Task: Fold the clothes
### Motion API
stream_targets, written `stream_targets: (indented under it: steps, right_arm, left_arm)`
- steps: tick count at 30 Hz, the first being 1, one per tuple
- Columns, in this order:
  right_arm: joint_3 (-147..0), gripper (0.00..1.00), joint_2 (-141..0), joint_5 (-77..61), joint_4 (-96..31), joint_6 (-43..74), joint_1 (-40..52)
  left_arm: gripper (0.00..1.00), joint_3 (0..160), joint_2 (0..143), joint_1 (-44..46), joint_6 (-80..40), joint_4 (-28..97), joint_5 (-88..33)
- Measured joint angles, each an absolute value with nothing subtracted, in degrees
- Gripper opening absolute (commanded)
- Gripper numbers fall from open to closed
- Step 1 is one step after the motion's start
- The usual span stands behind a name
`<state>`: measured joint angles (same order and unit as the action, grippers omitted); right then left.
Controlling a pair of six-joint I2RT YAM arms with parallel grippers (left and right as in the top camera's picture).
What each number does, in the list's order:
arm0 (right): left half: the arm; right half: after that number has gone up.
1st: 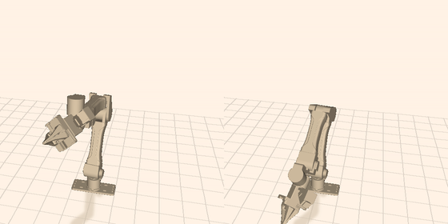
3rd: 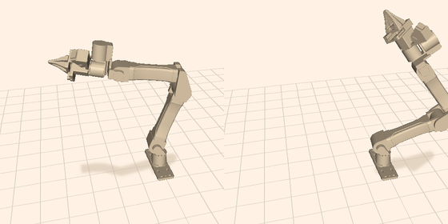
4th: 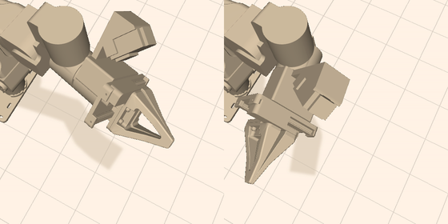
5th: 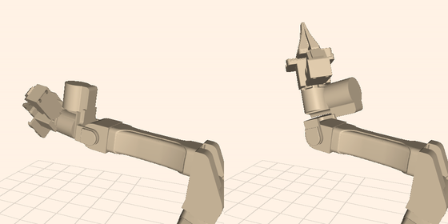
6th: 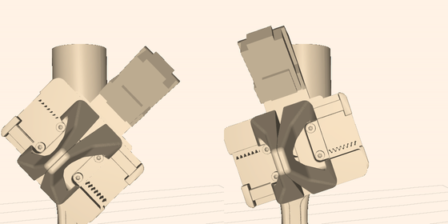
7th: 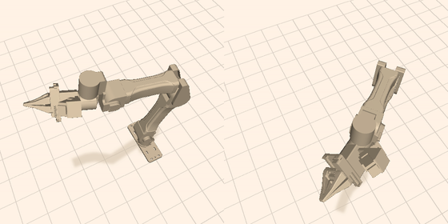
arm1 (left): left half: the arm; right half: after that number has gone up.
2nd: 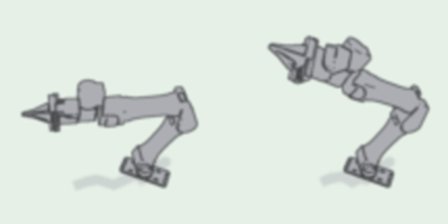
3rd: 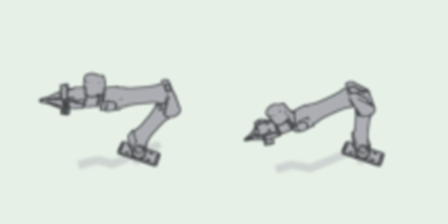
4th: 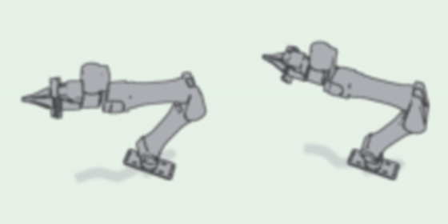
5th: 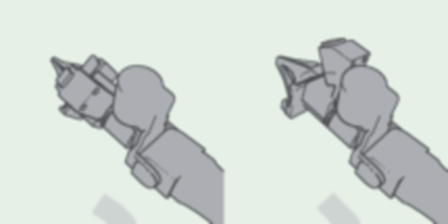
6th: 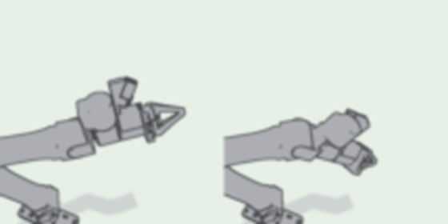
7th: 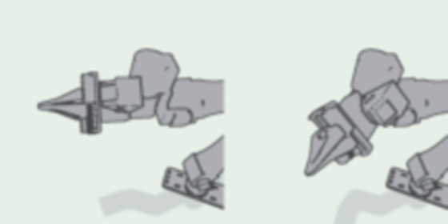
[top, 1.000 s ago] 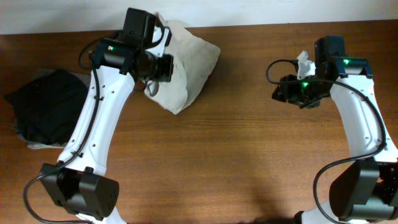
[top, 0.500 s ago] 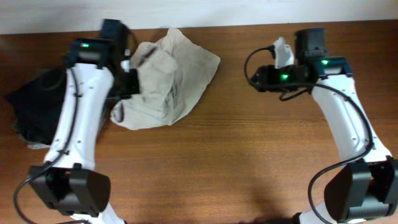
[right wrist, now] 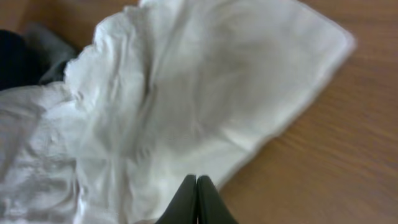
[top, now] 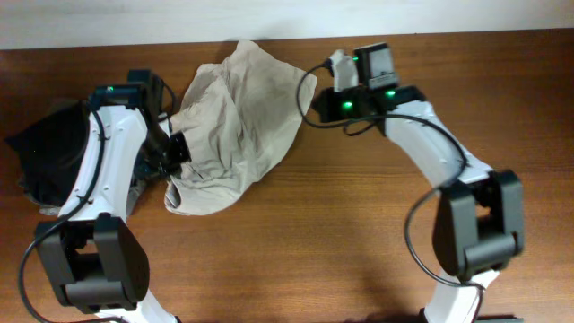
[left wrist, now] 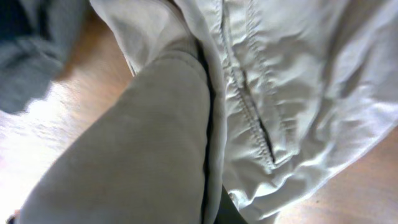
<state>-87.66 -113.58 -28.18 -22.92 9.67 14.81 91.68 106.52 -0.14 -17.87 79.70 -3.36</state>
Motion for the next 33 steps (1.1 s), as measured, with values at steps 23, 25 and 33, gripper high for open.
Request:
stream_targets:
  steps: [23,25,33]
  right_arm:
    - [-89.84,0.04,-131.92,-27.59,-14.26,21.12,20.43]
    - [-90.26,0.04,-130.67,-25.71,-20.01,20.71,20.27]
    - [-89.41,0.04,-123.37,-6.57,-45.15,20.40,19.46]
  left_arm:
    - [0.01,88.68,106.50,0.62,-17.74,84.73,-7.77]
    - [0.01,88.68,106.50,0.62,-16.27,83.02,-7.73]
    - [0.01,88.64,106.50,0.62,-9.39,70.59,-6.63]
